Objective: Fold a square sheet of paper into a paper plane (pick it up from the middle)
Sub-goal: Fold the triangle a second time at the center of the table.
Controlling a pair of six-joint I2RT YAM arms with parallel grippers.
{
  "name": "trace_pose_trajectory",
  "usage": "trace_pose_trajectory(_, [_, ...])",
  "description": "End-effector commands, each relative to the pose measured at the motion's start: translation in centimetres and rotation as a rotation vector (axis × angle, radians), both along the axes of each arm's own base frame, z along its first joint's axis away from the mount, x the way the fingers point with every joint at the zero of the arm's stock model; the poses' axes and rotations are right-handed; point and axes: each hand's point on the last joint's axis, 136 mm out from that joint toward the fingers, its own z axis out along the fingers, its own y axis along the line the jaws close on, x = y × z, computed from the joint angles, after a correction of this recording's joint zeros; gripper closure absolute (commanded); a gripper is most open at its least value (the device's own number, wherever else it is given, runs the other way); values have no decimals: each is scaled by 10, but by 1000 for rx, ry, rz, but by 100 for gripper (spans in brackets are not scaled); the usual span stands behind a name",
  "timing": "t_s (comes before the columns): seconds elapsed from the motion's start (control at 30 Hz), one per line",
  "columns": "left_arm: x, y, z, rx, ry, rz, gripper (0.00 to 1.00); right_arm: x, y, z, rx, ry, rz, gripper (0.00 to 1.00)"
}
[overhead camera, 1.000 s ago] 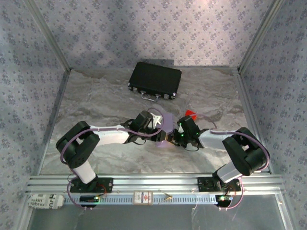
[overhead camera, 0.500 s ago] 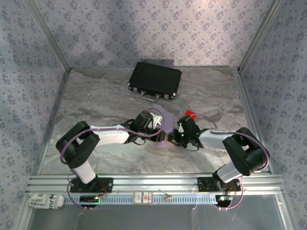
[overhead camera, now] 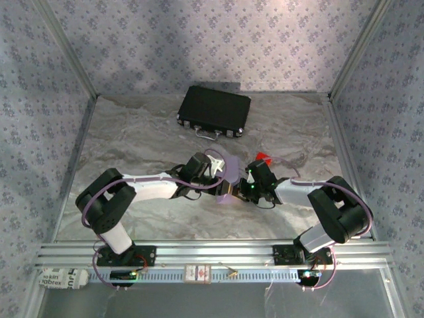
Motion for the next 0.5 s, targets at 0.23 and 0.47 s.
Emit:
trace_pose_trajectory(0.23, [6, 0, 17, -33, -43, 9, 82, -9, -16, -14, -77, 53, -15, 94])
trace_pose_trajectory(0.47, [6, 3, 12, -16, -42, 18, 88, -10, -16, -14, -76, 55, -13, 94])
